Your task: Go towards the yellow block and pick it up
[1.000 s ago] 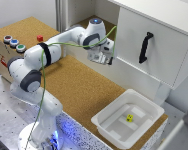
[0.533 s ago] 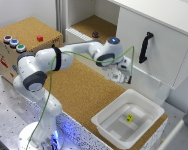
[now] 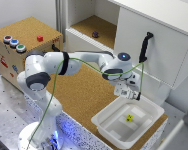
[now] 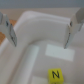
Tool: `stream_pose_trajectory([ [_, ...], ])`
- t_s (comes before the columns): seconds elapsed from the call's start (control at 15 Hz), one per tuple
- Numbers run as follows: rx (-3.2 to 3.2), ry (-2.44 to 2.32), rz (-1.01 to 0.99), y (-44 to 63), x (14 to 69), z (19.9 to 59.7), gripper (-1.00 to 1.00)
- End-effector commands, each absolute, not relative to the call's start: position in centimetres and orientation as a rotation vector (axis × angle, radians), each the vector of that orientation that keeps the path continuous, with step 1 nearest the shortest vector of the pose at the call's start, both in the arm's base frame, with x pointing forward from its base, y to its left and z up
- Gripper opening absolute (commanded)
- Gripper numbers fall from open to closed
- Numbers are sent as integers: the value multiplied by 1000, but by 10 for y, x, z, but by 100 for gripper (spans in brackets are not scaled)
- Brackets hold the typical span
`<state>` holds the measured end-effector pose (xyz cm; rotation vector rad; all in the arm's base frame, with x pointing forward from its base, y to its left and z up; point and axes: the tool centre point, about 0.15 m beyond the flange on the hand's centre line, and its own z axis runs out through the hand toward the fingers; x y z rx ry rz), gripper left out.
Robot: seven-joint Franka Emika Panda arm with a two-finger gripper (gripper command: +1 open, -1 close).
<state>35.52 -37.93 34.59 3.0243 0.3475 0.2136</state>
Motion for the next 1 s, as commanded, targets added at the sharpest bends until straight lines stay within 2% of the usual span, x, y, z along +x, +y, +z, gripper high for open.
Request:
stream_pose_trajectory([
  [0.0,3200,335,251,-426,360,304,100],
  [0.27,3195,461,252,-431,371,283,100],
  [0.6,3157,746,155,-426,373,262,100],
  [0.93,3054,960,170,-416,377,239,100],
])
